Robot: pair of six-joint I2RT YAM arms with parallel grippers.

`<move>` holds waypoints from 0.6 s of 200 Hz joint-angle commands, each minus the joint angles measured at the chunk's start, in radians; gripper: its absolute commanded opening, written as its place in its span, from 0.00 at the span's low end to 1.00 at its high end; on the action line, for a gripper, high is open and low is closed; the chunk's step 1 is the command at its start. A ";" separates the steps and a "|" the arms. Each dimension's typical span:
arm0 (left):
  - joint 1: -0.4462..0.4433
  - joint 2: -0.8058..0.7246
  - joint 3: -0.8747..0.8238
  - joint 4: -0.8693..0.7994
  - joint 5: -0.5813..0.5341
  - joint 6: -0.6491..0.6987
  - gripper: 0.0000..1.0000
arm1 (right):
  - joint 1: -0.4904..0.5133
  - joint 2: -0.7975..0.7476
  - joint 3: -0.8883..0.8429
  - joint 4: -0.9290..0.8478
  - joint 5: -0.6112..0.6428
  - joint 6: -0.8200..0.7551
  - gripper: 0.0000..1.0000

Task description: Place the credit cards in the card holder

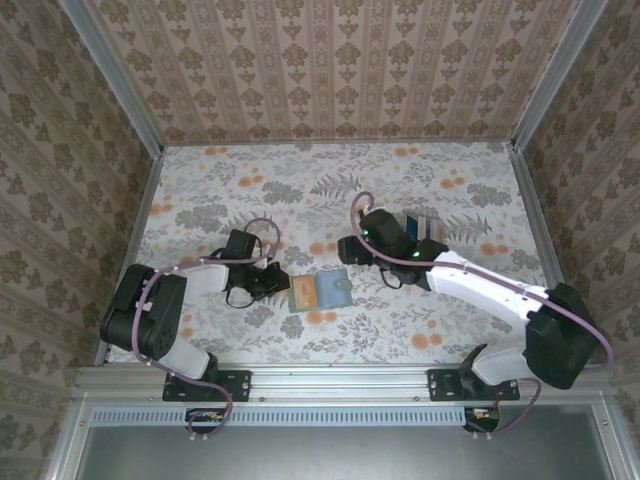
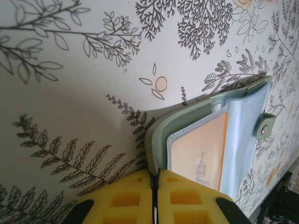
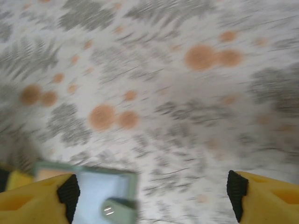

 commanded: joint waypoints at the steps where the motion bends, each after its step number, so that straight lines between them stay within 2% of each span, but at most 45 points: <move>1: -0.002 -0.031 0.027 -0.062 -0.033 0.036 0.09 | -0.112 -0.007 0.014 -0.138 0.119 -0.132 0.91; 25: -0.002 -0.036 0.032 -0.065 -0.034 0.032 0.10 | -0.216 0.052 0.050 -0.159 0.093 -0.148 0.93; 58: -0.002 -0.031 0.043 -0.082 -0.037 0.045 0.11 | -0.315 0.217 0.119 -0.197 0.057 -0.137 0.93; 88: -0.002 -0.027 0.028 -0.059 -0.032 0.035 0.12 | -0.374 0.293 0.152 -0.193 0.036 -0.127 0.90; 120: -0.002 -0.051 0.020 -0.065 -0.040 0.027 0.12 | -0.396 0.296 0.152 -0.188 0.019 -0.114 0.85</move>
